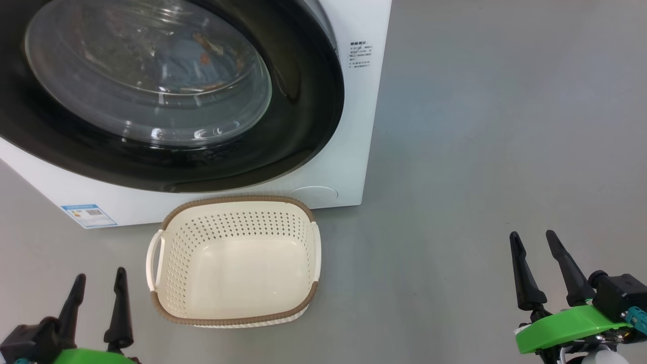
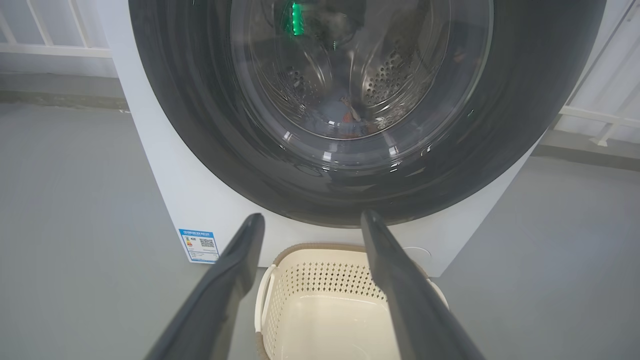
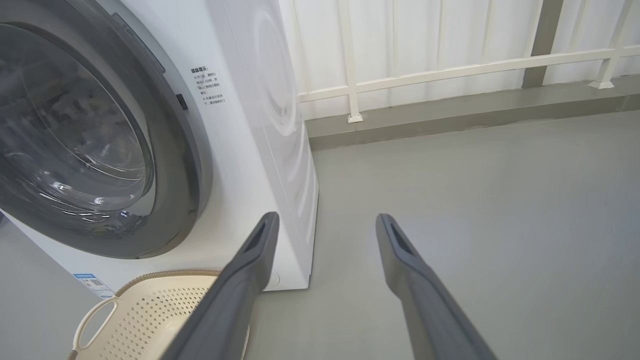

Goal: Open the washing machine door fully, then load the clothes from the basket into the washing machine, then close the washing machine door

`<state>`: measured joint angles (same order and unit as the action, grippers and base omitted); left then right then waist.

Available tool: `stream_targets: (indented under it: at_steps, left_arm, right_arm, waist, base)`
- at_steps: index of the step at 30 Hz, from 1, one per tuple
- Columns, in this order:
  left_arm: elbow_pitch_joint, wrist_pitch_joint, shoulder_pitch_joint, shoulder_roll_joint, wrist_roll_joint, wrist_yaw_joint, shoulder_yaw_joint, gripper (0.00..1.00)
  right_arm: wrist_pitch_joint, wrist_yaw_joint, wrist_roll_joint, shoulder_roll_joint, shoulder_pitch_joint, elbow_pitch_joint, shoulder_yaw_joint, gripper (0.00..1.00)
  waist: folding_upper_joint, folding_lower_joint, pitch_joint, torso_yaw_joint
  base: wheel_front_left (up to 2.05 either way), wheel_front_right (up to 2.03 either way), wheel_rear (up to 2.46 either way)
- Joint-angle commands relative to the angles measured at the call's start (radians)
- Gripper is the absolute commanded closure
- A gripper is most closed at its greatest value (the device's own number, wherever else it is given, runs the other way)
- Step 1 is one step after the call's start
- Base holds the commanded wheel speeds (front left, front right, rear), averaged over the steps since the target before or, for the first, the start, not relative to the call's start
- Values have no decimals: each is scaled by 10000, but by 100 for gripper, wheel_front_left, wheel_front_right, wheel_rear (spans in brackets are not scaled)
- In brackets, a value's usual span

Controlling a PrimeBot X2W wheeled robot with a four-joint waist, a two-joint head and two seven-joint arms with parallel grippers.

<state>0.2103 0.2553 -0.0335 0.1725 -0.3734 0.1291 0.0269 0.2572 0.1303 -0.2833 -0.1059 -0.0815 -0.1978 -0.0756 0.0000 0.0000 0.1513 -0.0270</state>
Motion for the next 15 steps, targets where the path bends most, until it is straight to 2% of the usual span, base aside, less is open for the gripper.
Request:
stream_targets:
  at_steps: [1, 15]
  left_arm:
    - [-250, 65, -18, 182, 98, 15, 421, 0]
    - [-214, 65, 48, 101, 193, 15, 402, 0]
  right_arm:
    - [46, 4, 145, -73, -16, 283, 188, 0]
    - [46, 4, 197, -51, 26, 339, 160, 0]
  waist:
    - [0, 0, -10, -2]
    - [0, 0, -122, -9]
  base:
    - [0, 0, 0]
    - [0, 0, 0]
